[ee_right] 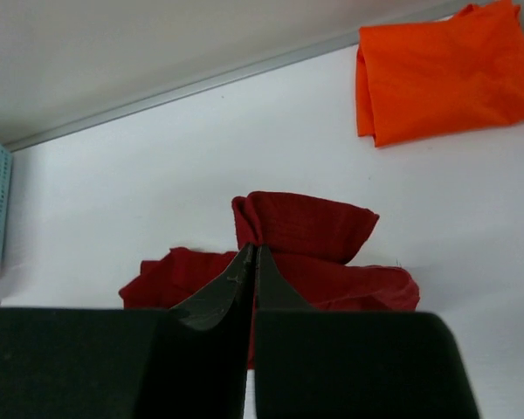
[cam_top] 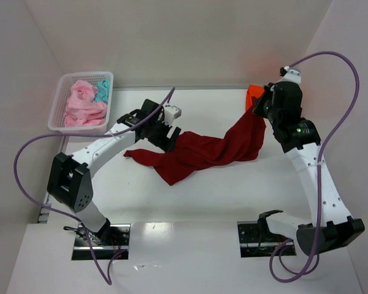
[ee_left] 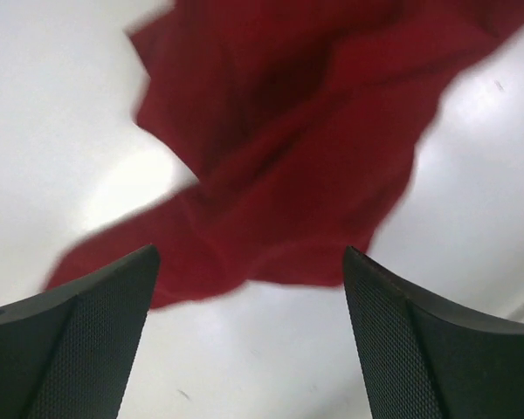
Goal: Fold and stack the t-shirts
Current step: Flatten out the tshirt
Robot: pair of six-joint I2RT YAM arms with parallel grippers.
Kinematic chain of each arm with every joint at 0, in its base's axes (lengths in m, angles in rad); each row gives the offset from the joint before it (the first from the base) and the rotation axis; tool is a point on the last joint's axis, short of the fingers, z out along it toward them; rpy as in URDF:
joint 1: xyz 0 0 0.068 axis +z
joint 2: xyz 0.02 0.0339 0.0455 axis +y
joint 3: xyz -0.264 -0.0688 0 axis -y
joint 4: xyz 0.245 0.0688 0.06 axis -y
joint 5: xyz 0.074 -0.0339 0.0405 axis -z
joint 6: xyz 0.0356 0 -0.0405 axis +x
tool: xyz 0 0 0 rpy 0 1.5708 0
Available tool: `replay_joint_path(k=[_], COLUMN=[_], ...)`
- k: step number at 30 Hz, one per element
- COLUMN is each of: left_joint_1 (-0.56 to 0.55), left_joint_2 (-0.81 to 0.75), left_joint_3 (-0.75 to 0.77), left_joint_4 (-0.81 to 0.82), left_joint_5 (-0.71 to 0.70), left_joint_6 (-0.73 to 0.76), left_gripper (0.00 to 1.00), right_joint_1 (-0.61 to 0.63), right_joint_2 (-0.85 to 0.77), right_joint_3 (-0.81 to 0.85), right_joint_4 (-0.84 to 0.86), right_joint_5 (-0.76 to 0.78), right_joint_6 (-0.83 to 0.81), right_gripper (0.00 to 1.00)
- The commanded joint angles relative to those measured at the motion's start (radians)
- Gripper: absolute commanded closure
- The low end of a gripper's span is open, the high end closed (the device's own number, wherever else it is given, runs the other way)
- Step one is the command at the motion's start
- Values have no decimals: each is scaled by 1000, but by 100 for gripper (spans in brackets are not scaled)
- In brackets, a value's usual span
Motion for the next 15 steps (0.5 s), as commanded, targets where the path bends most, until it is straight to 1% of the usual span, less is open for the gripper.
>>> replay_joint_path(k=[1,3,5,6,7,8,10,13,14,15], left_joint_1=[2,2,2,2,-9,-9,-30,-30,-30,-30], left_joint_2=[82,180,229,274,292,302,302,282,282,282], left_joint_3=[97,148,159,174,174,174,125,91,78,77], left_joint_4=[170,196,196,182,172,162,162,152,141,123], left_joint_5=[-125,-135,-123,-82,-56,-25,-5,4,18,27], left_joint_6=[-38,-73,-91,-92,-92,-81,-70,-70,-70,-70], left_gripper=[6,6,10,13,19,21,22,38,48,52], right_joint_1=[-5,-5,-5,-5,-5,-5,-5,-14,-14,-14], right_joint_2=[-77,-101,-101,-101,-101,-101,-110,-110,-101,-101], right_joint_3=[-73,-93,-106,-116,-126,-126,-126,-135,-135,-135], right_joint_4=[-9,-9,-9,-9,-9,-9,-9,-9,-9,-9], right_joint_5=[-23,-23,-23,-23,-23,-23,-14,-14,-4,-4], right_joint_6=[49,58,58,58,58,58,58,49,49,40], right_gripper=[99,99,99,99,99,99,99,99,99,99])
